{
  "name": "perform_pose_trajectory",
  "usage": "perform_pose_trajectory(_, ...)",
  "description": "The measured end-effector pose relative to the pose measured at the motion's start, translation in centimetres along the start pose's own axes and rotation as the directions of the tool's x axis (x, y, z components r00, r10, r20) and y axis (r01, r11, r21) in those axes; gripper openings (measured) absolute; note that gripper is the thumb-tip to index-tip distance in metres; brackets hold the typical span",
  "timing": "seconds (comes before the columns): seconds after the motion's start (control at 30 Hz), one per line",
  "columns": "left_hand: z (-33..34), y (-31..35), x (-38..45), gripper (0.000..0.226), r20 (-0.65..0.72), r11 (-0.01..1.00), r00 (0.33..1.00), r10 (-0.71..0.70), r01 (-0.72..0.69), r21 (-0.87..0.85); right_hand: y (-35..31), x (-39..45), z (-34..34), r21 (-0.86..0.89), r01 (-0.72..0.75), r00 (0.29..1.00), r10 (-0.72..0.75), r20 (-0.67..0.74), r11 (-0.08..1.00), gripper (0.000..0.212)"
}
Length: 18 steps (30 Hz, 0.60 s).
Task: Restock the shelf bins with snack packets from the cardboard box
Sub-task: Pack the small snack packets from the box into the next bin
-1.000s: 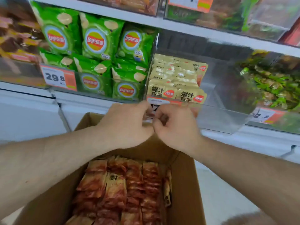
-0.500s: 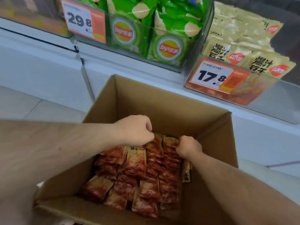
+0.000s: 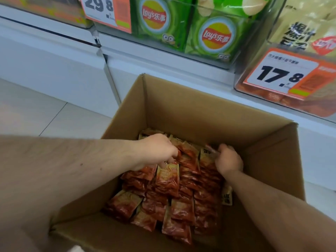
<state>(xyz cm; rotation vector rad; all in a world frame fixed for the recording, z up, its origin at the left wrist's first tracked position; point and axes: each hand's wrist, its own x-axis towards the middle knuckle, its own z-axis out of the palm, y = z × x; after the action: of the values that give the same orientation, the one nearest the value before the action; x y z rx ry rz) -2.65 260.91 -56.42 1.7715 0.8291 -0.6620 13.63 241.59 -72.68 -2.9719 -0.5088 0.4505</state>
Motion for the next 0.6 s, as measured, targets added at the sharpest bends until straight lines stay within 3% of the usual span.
perform_pose_trajectory(0.13, 0.2, 0.4, -0.3, 0.048, 0.082, 0.956, 0.992, -0.096, 0.115, -0.268, -2.9, -3.0, -4.7, 0.220, 0.208, 0.971, -0.175, -0.160, 0.953, 0.005)
perform_pose_trajectory(0.23, 0.1, 1.1, -0.5, 0.067, 0.131, 0.801, 0.984, -0.120, 0.174, -0.573, -5.4, -7.6, -8.4, 0.436, 0.365, 0.929, -0.291, -0.230, 0.823, 0.006)
perform_pose_trajectory(0.3, 0.2, 1.5, -0.8, 0.057, 0.139, 0.729, 0.986, -0.092, 0.162, -0.666, -6.4, -10.9, -10.5, 0.481, 0.509, 0.861, -0.423, -0.284, 0.714, 0.014)
perform_pose_trajectory(0.4, 0.6, 1.1, -0.8, 0.027, -0.001, 0.789, 0.998, -0.057, 0.044, -0.613, -6.0, -13.3, -12.1, 0.427, 0.677, 0.728, -0.630, -0.270, 0.599, 0.013)
perform_pose_trajectory(0.43, 0.7, 0.8, -0.6, 0.029, -0.052, 0.800, 0.998, -0.044, 0.004, -0.600, -5.6, -13.0, -12.3, 0.407, 0.662, 0.735, -0.651, -0.190, 0.629, 0.023)
perform_pose_trajectory(0.5, 0.8, 0.5, -0.8, 0.035, -0.122, 0.845, 0.992, -0.023, -0.046, -0.532, -4.8, -11.3, -12.4, 0.334, 0.479, 0.848, -0.526, 0.062, 0.812, 0.040)
perform_pose_trajectory(0.57, 0.9, 0.2, -1.0, 0.035, -0.131, 0.874, 0.991, 0.010, -0.072, -0.481, -3.6, -8.6, -11.2, 0.224, 0.117, 0.946, -0.178, 0.270, 0.967, 0.039)
perform_pose_trajectory(0.6, 0.9, 0.1, -1.2, 0.033, -0.120, 0.887, 0.993, 0.013, -0.066, -0.457, -3.0, -7.6, -10.5, 0.199, -0.066, 0.940, -0.006, 0.341, 0.978, 0.035)
